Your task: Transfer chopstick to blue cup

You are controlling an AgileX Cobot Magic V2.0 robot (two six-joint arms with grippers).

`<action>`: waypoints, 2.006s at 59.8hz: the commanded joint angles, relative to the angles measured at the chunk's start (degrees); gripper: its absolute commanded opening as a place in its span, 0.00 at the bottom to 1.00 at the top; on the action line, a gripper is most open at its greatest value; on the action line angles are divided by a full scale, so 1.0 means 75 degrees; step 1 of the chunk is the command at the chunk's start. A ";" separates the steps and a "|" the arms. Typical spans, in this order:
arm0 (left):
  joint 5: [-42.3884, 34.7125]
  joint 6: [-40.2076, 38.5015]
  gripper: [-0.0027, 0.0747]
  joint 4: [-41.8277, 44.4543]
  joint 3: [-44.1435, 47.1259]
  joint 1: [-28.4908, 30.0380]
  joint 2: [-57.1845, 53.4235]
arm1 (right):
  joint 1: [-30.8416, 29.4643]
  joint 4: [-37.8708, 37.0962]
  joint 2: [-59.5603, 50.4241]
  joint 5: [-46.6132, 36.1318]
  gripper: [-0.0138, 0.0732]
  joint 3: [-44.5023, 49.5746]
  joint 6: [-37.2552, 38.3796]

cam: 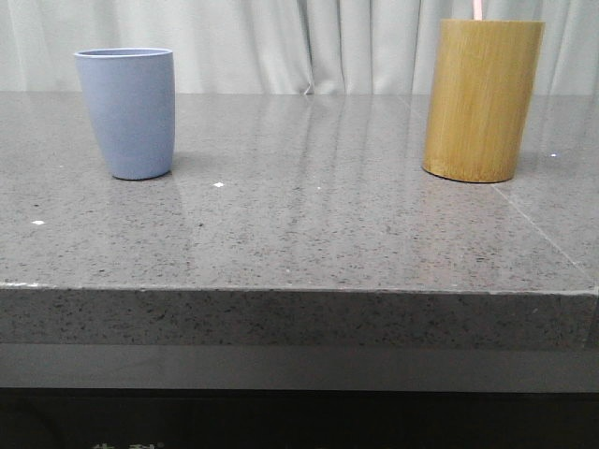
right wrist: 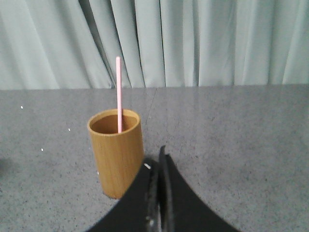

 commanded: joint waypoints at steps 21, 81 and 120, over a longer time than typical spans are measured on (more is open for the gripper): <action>-0.0606 -0.0061 0.93 -0.0006 -0.0267 0.0005 0.0928 | -0.0029 0.0057 0.0399 -0.0586 0.81 -0.0288 -0.0034; 0.5522 0.0269 0.79 -0.0199 -0.7767 -0.1297 0.8800 | -0.0029 0.0049 0.0399 -0.0595 0.91 -0.0288 -0.0034; 0.6298 0.0269 0.74 -0.0122 -0.9125 -0.1673 1.0908 | -0.0029 0.0049 0.0399 -0.0595 0.91 -0.0288 -0.0034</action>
